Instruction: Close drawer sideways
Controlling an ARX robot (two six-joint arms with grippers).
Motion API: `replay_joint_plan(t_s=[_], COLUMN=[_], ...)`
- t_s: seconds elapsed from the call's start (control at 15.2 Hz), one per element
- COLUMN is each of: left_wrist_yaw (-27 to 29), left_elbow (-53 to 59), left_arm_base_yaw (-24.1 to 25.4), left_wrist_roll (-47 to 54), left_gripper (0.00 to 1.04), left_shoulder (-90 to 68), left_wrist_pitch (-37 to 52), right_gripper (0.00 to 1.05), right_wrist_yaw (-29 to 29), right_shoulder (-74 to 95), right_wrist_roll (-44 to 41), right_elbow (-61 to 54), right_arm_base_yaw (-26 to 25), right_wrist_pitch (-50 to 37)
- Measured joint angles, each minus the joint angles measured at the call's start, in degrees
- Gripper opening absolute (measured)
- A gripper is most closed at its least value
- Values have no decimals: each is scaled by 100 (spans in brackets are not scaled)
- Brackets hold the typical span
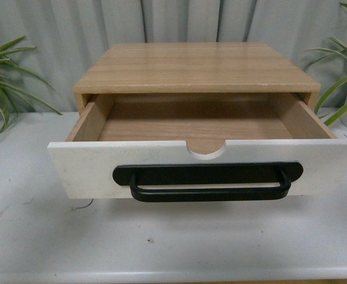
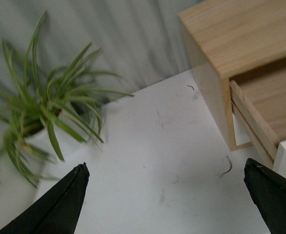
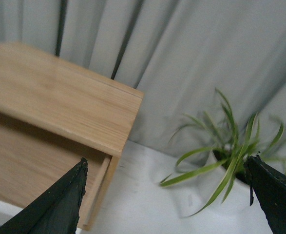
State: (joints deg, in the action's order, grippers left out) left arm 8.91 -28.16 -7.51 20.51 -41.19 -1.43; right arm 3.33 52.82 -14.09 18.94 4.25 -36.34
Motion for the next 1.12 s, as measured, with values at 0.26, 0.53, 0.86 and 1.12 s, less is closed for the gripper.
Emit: replay_joint_plan(t_s=[0.26, 0.53, 0.86, 1.12], left_wrist_yaw=[216, 595, 599, 608], left_elbow=[-398, -442, -426, -262], left_arm_base_yaw=[-813, -1613, -1893, -1965], left_wrist_roll=[3858, 5034, 4669, 4524], left_gripper=[98, 98, 98, 98], left_shoulder=[-754, -1333, -1921, -2291], left_wrist_pitch=[-452, -374, 313, 892], right_gripper=[98, 98, 98, 98], right_wrist_yaw=[184, -55, -957, -1534], right_shoulder=[1228, 1539, 1718, 2111], right_wrist_roll=[-5630, -7844, -6472, -5676], right_elbow=[505, 741, 907, 973], right_arm_base_yaw=[461, 848, 1475, 1475], right_wrist_pitch=[181, 887, 1451, 1054])
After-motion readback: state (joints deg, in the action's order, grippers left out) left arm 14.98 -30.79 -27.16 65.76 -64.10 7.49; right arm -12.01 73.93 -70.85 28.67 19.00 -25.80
